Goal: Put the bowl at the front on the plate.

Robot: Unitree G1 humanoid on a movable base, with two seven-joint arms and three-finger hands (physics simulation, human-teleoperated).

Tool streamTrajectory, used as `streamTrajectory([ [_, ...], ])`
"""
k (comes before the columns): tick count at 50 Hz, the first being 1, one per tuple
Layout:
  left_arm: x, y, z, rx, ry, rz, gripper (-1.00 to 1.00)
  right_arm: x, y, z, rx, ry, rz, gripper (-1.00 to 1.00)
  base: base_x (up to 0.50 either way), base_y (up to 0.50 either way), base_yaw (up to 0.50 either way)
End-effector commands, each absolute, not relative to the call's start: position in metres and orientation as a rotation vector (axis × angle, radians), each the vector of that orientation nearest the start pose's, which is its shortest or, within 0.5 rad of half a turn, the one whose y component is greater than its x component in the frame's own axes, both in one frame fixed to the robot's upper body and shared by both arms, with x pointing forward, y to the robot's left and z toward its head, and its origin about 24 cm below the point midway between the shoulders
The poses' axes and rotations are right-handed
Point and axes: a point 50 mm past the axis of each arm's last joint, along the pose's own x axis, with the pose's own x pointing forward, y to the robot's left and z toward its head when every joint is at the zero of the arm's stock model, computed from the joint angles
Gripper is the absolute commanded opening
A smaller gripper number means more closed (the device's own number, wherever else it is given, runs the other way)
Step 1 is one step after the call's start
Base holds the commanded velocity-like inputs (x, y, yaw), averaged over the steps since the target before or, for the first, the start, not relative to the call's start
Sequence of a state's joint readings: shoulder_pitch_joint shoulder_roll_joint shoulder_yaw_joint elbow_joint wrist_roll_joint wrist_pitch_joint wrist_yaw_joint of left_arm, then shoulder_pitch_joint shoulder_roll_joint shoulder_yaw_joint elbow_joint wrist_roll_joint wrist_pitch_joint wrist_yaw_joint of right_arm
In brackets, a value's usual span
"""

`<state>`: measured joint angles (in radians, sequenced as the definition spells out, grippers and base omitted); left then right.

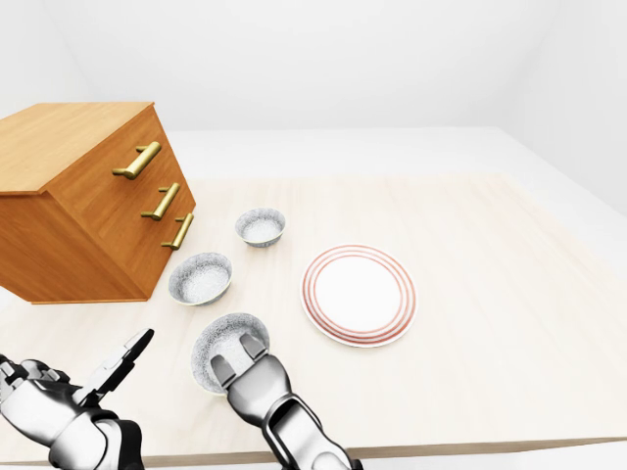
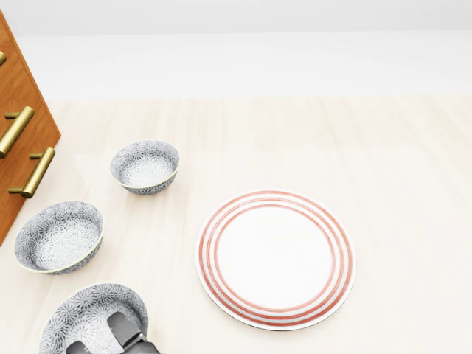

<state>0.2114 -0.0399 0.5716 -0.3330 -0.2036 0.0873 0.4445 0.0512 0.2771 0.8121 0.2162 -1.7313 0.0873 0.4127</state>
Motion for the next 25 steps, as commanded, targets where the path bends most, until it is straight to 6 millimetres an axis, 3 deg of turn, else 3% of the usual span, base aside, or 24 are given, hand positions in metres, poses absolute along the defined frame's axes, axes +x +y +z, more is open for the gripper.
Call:
streamTrajectory([
  [1,0.153,0.299,0.061,-0.122,-0.050,1.043,1.00,0.158,0.080,0.006,-1.543,-0.166,1.023,1.00,0.00,0.00,0.00],
  [8,0.151,0.299,0.066,-0.120,-0.074,1.043,1.00,0.161,0.082,0.001,-1.509,-0.144,1.036,1.00,0.00,0.00,0.00],
  [21,0.151,0.299,0.063,-0.123,-0.062,1.041,1.00,0.186,0.083,0.000,-1.505,-0.137,0.973,1.00,0.00,0.00,0.00],
  [22,0.151,0.299,0.063,-0.124,-0.062,1.041,1.00,0.188,0.082,0.002,-1.510,-0.145,0.959,-1.00,0.00,0.00,0.00],
  [25,0.152,0.299,0.062,-0.124,-0.058,1.040,1.00,0.192,0.082,0.006,-1.542,-0.166,0.939,-1.00,0.00,0.00,0.00],
])
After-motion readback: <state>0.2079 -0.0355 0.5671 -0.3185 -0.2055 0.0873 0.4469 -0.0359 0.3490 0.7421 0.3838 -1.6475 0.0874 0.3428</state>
